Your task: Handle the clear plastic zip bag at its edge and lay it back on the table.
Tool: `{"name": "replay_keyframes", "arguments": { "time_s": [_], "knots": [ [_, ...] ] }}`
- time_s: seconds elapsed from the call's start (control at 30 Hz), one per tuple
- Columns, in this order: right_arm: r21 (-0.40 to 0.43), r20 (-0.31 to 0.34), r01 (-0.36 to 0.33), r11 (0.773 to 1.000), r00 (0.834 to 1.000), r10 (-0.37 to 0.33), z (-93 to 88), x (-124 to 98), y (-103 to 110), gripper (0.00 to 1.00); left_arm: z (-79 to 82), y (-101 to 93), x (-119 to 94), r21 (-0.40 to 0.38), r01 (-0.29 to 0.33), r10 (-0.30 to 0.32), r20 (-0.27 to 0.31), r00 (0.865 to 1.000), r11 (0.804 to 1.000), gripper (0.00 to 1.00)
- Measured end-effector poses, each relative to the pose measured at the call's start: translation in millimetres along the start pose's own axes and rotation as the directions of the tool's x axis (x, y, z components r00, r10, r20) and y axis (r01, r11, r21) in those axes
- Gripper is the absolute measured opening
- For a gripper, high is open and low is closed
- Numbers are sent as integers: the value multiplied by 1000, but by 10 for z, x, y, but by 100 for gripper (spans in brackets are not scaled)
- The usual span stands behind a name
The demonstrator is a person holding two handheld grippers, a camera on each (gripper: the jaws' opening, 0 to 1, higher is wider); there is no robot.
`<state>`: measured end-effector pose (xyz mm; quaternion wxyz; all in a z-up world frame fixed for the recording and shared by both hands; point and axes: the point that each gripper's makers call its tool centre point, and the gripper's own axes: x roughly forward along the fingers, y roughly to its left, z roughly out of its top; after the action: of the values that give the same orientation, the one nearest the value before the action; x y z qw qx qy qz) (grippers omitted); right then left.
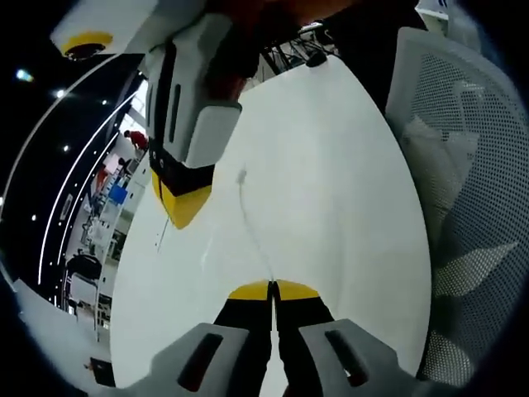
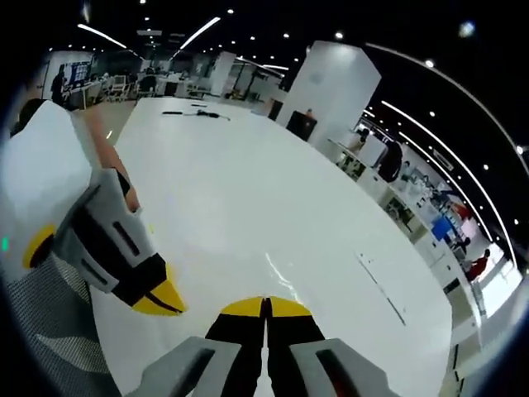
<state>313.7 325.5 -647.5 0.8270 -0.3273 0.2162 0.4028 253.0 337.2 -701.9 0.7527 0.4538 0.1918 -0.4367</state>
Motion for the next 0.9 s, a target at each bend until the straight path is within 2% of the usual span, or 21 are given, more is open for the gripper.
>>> {"name": "replay_keyframes", "arguments": {
  "time_s": [0.5, 0.9],
  "knots": [
    [10, 24, 24, 1000, 999, -24, 63, -34, -6, 0, -80, -88, -27, -14, 5, -5, -24, 1000, 1000, 0],
    [0, 48, 32, 999, 998, -32, 174, -25, -55, 0, -107, -64, -21, -23, -1, 0, -26, 1000, 1000, 0]
  ]
}}
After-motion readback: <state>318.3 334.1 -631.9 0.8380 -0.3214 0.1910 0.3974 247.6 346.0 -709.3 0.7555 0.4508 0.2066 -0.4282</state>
